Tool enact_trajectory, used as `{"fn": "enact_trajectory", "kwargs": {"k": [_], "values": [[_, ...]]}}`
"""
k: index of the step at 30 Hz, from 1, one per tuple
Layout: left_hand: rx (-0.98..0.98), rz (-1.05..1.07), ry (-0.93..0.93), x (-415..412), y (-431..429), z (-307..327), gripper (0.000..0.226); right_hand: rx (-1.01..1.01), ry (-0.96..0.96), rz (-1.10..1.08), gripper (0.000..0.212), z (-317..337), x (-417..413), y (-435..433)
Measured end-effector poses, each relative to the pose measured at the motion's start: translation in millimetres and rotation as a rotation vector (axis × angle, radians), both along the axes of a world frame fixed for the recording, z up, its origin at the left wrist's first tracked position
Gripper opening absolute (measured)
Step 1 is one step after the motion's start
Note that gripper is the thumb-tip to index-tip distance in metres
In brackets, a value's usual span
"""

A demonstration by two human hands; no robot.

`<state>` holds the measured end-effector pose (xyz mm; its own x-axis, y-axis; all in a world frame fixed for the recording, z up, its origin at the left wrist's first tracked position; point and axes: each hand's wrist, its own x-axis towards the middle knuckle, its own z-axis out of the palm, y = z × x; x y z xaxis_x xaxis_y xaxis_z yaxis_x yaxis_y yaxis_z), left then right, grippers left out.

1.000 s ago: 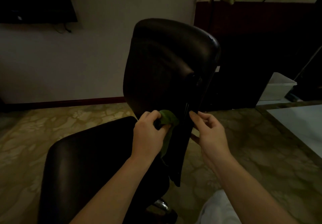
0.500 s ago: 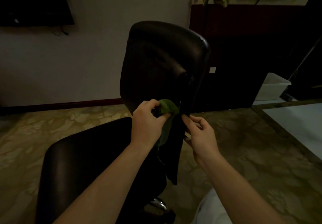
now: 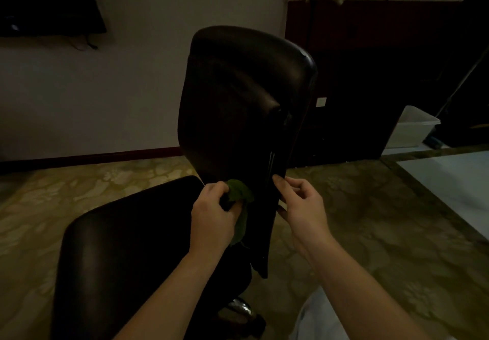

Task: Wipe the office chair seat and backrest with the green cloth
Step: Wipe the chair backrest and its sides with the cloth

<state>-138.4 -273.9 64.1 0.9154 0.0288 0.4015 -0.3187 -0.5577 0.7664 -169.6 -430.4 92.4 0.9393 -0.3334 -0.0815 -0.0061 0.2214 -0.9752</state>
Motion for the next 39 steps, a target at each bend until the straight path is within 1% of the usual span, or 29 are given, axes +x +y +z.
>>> {"fn": "enact_trajectory", "kwargs": {"k": [3,7,11,15,17,22,24,26,29,31,34,39], "values": [[-0.034,0.011,0.045,-1,5,-4,0.013,0.02,-0.021,0.012,0.025,1,-1,0],[-0.099,0.007,0.005,0,8,7,0.011,0.011,-0.027,0.01,0.024,1,-1,0],[-0.104,-0.027,-0.049,11,4,28,0.014,0.036,-0.021,0.01,0.022,1,0,1],[-0.032,-0.037,-0.08,23,-5,41,0.019,0.074,-0.02,0.021,0.024,1,0,0],[-0.034,-0.038,-0.08,25,-6,40,0.021,0.081,-0.025,0.018,0.023,-1,0,1],[-0.073,-0.036,-0.074,22,-6,31,0.017,0.009,-0.019,-0.009,0.025,-8,3,1],[-0.118,-0.039,-0.044,20,-6,25,0.015,0.009,-0.014,0.0,0.024,-9,4,0],[-0.181,-0.043,0.038,16,-3,17,0.014,0.016,-0.02,0.014,0.023,-8,5,-2],[-0.222,-0.05,0.139,8,6,6,0.013,0.008,-0.016,0.036,0.032,-8,7,-8],[-0.274,-0.073,0.168,4,13,4,0.012,0.001,0.013,0.054,0.039,-7,10,-9],[-0.304,-0.073,0.143,2,20,11,0.017,-0.047,0.054,0.068,0.041,-11,12,-4],[-0.24,-0.113,0.053,13,12,29,0.023,-0.028,0.057,0.057,0.04,-11,10,-1]]}}
